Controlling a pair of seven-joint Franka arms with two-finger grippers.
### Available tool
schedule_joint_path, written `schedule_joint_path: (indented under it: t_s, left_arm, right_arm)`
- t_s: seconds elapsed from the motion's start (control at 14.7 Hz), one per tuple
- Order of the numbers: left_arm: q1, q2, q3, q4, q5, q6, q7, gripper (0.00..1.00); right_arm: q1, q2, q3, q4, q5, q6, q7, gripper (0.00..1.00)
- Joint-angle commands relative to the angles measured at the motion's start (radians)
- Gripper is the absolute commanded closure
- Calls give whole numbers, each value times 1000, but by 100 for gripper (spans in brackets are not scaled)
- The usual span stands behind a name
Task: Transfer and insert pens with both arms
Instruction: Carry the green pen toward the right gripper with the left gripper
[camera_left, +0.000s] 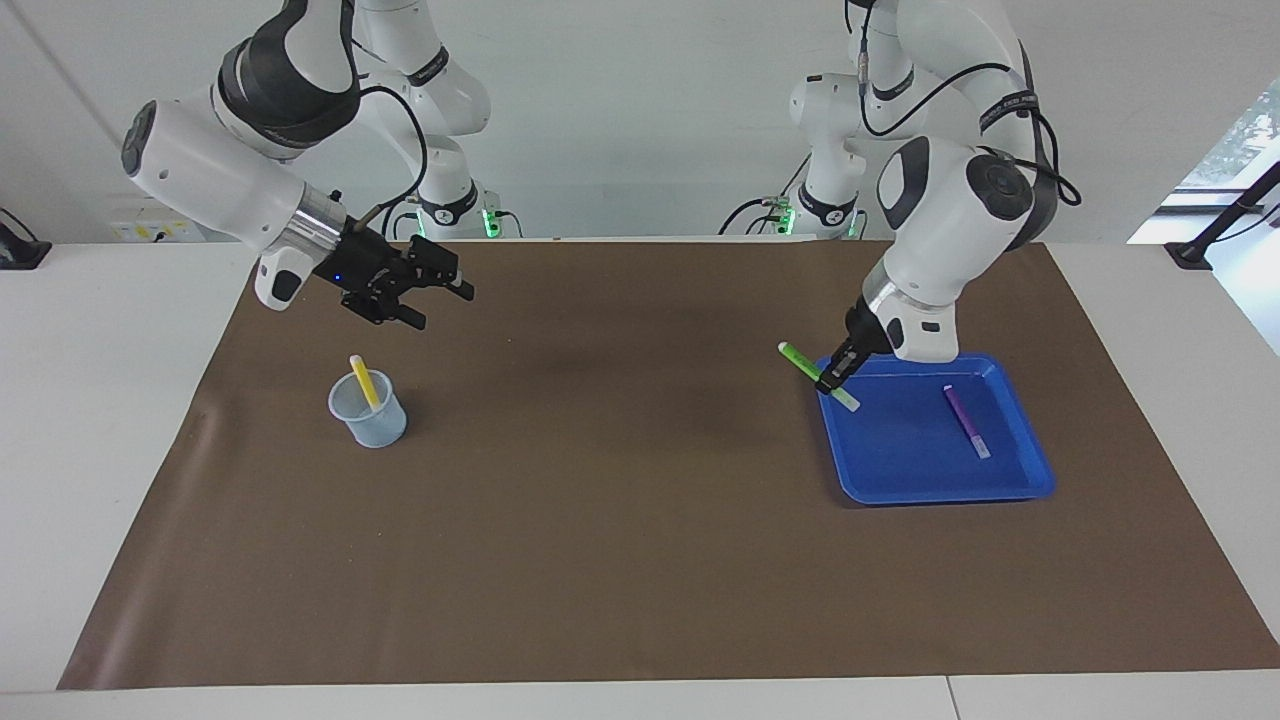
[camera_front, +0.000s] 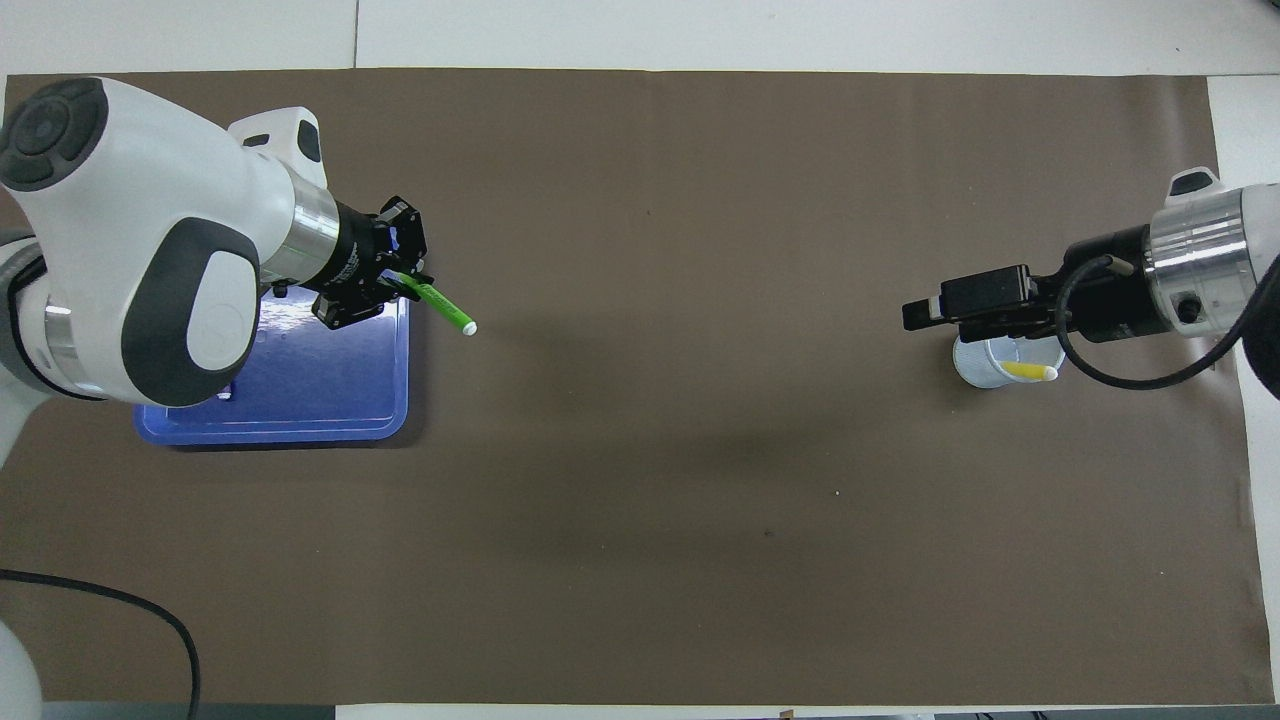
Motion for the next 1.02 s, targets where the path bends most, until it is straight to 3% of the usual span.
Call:
schedule_joint_path:
  t_s: [0.0, 0.27, 0.68, 0.95]
  left_arm:
    - [-86, 30, 9, 30, -34, 80, -211, 100]
    - [-197, 34, 9, 30, -123, 202, -368, 100]
    - [-303, 40, 9, 30, -123, 287, -477, 100]
    - [-333, 40, 9, 31, -124, 301, -488, 100]
  right_arm:
    - [38, -18, 6, -23, 102, 43, 127, 0]
    - [153, -82, 6, -183, 280, 271, 150, 0]
    - [265, -50, 6, -226, 388, 479, 198, 0]
    - [297, -23, 6, -226, 409, 520, 198, 13]
